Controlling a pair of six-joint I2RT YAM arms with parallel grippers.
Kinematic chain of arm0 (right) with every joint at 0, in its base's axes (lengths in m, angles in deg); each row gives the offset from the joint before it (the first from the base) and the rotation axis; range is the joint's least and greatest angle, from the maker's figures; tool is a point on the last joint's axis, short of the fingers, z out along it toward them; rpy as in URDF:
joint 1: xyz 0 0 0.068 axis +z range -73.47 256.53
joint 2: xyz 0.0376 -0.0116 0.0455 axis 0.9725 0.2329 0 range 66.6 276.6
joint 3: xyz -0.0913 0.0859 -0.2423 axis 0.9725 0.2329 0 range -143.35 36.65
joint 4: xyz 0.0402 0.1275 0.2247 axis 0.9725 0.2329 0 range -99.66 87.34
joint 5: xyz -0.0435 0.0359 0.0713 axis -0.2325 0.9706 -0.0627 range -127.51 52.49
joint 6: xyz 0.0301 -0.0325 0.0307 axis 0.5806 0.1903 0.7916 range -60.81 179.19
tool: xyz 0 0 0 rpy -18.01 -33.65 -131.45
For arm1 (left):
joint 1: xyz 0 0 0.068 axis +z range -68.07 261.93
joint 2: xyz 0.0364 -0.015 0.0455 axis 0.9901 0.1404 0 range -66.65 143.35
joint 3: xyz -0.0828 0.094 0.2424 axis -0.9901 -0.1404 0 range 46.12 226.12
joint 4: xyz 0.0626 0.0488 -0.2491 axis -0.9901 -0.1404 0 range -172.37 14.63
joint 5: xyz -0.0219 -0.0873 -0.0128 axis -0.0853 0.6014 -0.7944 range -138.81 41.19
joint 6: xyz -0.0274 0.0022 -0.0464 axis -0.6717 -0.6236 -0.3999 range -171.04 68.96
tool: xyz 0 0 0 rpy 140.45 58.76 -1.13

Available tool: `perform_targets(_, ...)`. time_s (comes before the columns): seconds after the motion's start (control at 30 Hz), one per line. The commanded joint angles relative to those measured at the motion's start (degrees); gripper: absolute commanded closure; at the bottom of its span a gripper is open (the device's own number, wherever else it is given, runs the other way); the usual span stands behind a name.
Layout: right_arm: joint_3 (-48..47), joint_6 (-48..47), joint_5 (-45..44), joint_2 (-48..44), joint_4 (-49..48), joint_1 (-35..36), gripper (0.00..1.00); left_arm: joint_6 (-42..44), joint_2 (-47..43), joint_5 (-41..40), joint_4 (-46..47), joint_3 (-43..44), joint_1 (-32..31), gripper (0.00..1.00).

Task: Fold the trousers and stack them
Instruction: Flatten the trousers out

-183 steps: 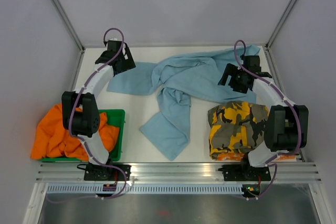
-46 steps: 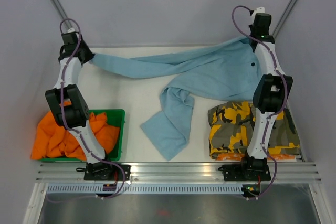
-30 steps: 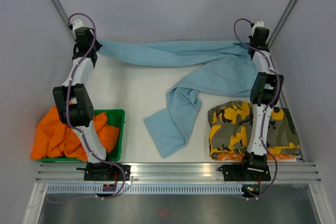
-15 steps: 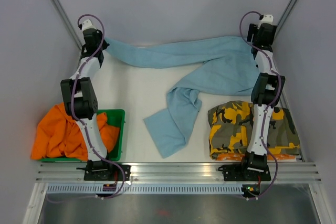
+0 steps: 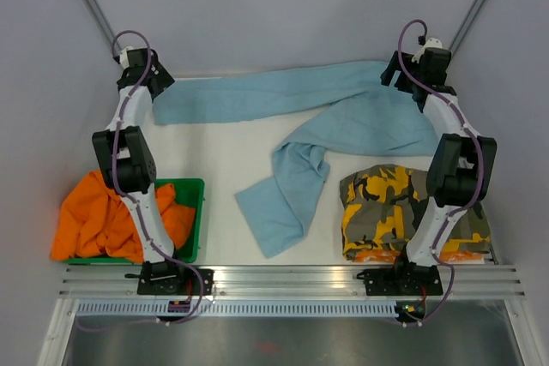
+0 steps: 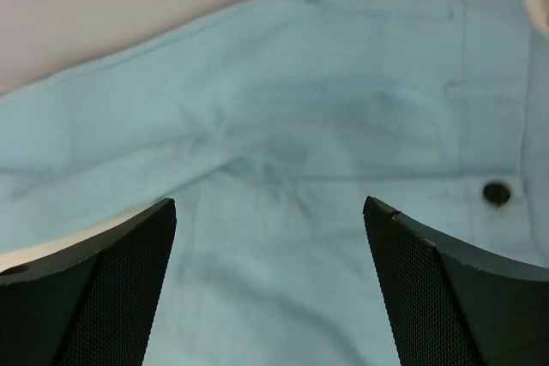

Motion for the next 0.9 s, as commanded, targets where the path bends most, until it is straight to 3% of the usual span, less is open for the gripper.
perform_targets(0.0,6.05,4.95,3.47,-6.86,4.39,0.07,0.04,-1.17,-10.14,6.90,-8.74,-0.81,-0.60,0.00)
perform_targets(0.13,15.00,5.55,2.94,-15.12,6.25,0.60,0.03,-1.00,-25.43,12.79,-7.09,-19.57,-7.35,0.00)
perform_targets(0.27,20.54,6.17,2.59,-23.11,7.66,0.69,0.03,-2.83,-40.11,14.48,-9.18,-33.38,-19.37,0.01)
perform_targets(0.47,26.97,5.91,5.22,-29.98,9.68,0.78,0.03,-14.34,-62.94,8.16,-15.59,-53.60,-30.11,0.06)
perform_targets(0.57,29.17,5.47,5.40,-32.09,9.95,0.78,0.03,-21.98,-70.78,11.12,-15.18,-62.68,-34.33,0.11)
perform_targets(0.7,31.11,5.65,6.28,-32.89,8.72,0.78,0.02,-30.32,-70.30,9.22,-14.29,-68.06,-43.56,0.13)
perform_targets(0.87,32.69,7.76,6.89,-32.37,6.87,0.78,0.02,-35.89,-59.93,1.75,-13.59,-69.91,-52.01,0.13)
